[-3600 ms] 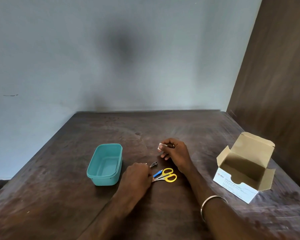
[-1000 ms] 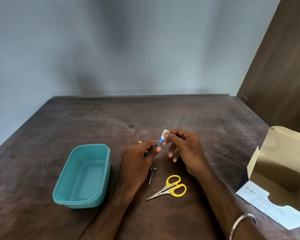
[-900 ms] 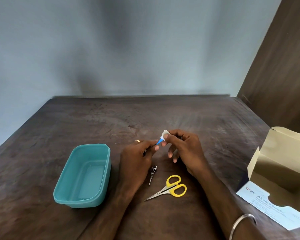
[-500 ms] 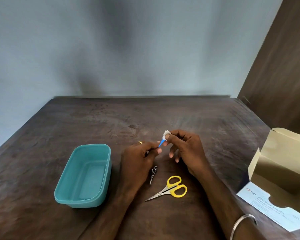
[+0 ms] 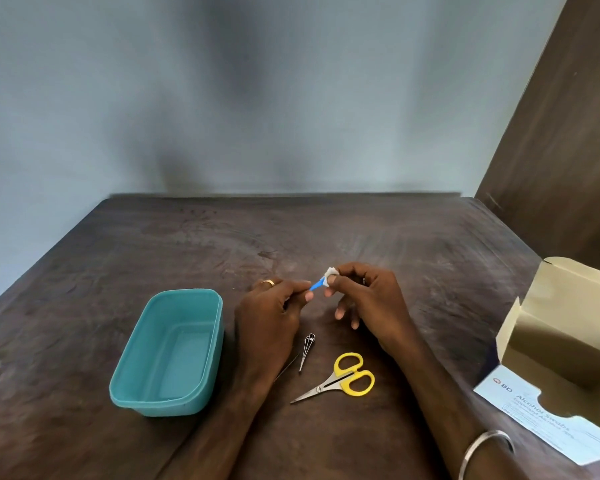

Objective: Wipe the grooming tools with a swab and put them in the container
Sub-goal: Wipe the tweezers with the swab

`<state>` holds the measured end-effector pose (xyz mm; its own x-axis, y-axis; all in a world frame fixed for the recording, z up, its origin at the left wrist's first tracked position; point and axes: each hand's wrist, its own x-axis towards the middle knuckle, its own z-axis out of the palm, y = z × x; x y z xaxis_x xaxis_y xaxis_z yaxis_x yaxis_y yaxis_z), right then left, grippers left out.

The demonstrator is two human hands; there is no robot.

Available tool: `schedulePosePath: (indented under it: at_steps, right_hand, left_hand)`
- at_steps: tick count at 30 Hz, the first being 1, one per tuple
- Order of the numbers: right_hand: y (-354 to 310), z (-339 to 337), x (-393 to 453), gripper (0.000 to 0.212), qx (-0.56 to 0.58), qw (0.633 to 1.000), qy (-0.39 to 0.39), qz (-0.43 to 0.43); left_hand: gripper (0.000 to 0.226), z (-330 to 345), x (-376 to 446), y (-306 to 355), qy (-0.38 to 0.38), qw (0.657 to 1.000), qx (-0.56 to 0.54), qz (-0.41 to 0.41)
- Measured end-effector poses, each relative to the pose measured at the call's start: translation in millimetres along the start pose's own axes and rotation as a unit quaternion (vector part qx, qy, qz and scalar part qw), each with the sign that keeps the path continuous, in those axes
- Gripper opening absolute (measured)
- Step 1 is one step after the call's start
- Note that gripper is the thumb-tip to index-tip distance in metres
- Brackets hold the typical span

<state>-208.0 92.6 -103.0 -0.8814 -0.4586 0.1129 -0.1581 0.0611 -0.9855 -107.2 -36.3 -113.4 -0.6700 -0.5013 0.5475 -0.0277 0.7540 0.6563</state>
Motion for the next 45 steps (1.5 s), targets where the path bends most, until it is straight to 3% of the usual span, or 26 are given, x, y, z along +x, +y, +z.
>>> schedulePosePath:
  at_steps: [6,12,18,26,31,37,45]
  right_hand:
    - [-4,1,-2,0.013,0.004,1.000,0.004,0.016]
    - [-6,-2,-2,0.012,0.080,0.996,0.027,0.041]
    - [-5,5,-3,0.006,0.055,0.998,-0.019,0.025]
    - [-3,2,-2,0.023,0.126,0.990,-0.051,0.031]
    - [-1,2,-2,0.010,0.135,0.989,-0.061,0.001]
    - [-2,6,-5,0.014,0.135,0.989,-0.064,-0.014]
    - [-4,12,-6,0.019,0.163,0.986,0.026,-0.027]
  left_hand:
    - [0.020,-1,0,3,-0.012,1.000,0.012,-0.016]
    - [0.020,-1,0,5,-0.004,0.999,-0.016,-0.038]
    - [0.019,-3,0,4,-0.009,0.998,-0.053,-0.031]
    - [0.021,-3,-1,5,-0.002,0.997,-0.062,-0.041]
    - [0.020,-3,-1,5,-0.006,0.994,-0.105,-0.038]
    - [0.021,-3,-3,6,-0.010,0.989,-0.143,-0.042]
    - [0.023,0,-3,10,-0.039,0.994,-0.096,-0.039]
